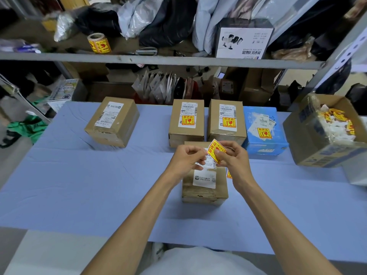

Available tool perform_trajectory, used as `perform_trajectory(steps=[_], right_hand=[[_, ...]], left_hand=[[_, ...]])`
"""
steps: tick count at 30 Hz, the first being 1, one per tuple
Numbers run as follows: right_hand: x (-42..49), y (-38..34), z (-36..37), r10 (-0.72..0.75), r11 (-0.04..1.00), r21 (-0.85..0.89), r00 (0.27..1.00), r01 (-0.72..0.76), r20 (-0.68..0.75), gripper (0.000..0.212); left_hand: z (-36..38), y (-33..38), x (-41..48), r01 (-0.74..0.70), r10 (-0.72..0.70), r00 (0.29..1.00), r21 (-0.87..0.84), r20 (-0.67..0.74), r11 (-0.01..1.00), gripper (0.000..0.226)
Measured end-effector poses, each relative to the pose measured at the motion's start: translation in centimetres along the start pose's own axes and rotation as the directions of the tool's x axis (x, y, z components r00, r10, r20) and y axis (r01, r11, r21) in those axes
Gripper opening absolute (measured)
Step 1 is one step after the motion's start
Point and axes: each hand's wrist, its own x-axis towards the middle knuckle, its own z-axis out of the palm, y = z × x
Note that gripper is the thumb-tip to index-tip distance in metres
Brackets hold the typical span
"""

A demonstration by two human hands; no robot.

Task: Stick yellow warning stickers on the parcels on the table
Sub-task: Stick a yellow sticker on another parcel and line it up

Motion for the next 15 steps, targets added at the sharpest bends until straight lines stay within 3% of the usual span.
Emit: perform_trajectory(steps=[3, 5, 7, 11, 15], right_hand=[[-0.3, 0.7, 0.0, -0.039, 0.984, -0.177, 0.999, 0.033, -0.031, 0.028], [-0.5, 0.9, 0.1, -0.128, 0.951, -0.284, 0.992, 0.12, -0.01, 0.02], [-0.7, 0.7, 0.2, -0.145, 0.961, -0.228, 0.986, 0.16, 0.08, 0.006], [-0.9, 0.5, 0.4, -0.117, 0.987, -0.09, 0.983, 0.131, 0.144, 0.018], [-1.1, 0.4, 0.5, -0.123, 0.989, -0.065, 0.981, 0.134, 0.153, 0.019]], left_hand=[[0.1, -0.2, -0.1, -0.011, 0.011, 1.0, -0.018, 0.004, 1.0, 0.01], [0.2, -0.3, -0.1, -0.019, 0.019, 1.0, -0.017, 0.002, 1.0, 0.008], [0.3, -0.2, -0.2, -0.026, 0.026, 1.0, -0.016, 0.013, 1.0, 0.009], [0.5, -0.2, -0.2, -0.023, 0.024, 1.0, -0.042, 0.02, 0.999, 0.007], [0.4, -0.3, -0.1, -0.033, 0.035, 0.999, -0.039, 0.029, 0.999, 0.008]])
